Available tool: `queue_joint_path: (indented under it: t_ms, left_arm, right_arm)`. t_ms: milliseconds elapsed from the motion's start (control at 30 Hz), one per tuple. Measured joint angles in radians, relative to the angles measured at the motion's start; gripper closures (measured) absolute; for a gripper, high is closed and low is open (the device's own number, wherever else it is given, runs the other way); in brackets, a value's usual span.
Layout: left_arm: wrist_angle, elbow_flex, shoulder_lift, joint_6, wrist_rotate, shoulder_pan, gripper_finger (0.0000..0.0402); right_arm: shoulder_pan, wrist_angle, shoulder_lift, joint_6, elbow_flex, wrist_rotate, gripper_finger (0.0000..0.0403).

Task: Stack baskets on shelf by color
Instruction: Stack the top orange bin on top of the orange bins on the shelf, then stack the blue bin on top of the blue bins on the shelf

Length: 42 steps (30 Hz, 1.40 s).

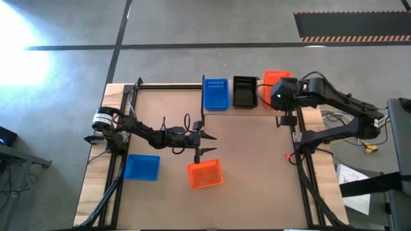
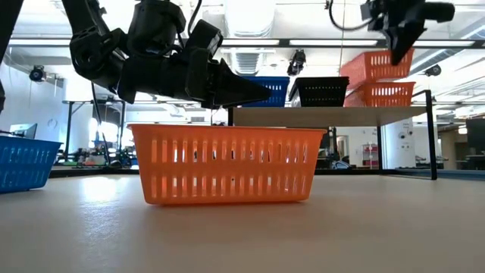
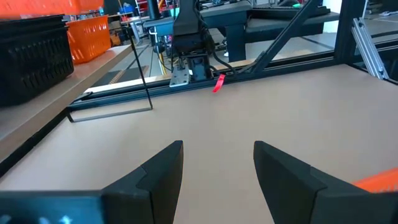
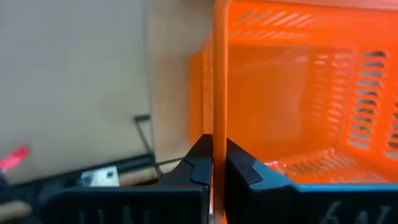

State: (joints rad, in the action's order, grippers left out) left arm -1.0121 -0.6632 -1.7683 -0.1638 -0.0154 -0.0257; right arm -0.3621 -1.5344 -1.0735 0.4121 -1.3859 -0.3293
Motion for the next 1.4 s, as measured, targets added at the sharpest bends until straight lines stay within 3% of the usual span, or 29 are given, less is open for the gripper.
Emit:
queue_joint_path:
  t_ms: [300,433,867,1000,1200,1300,1400]
  left_arm:
    - [0.001,-0.003,0.0,0.0,0.0,0.0,0.0221]
    - [0.0,-0.007,0.0,0.0,0.0,0.0,0.0221]
    - [0.0,-0.007,0.0,0.001,0.0,0.0,0.0221]
    - [-0.001,-0.006,0.0,0.002,0.0,-0.001,0.0221]
    - [-0.001,-0.006,0.0,0.001,0.0,0.0,0.0221]
    - [0.0,-0.002,0.0,-0.003,0.0,-0.001,0.0221]
    - [0.02,0.016,0.026,-0.007,0.0,-0.001,0.0221]
  right_arm:
    - [-0.06,0.006,-0.015,0.101,0.039,0.01,0.0394]
    - [-0.066,0.007,-0.013,0.097,0.048,-0.085,0.0381]
    - [-0.067,0.038,0.027,0.086,0.055,-0.101,0.0246]
    - [-0.067,0.103,0.063,0.073,0.055,-0.027,0.0227]
    - [-0.066,0.218,0.126,-0.097,0.103,0.106,0.0234]
    - [-0.036,0.328,0.166,-0.226,0.193,0.243,0.0241]
    - [0.051,0.489,0.193,-0.354,0.331,0.303,0.0248]
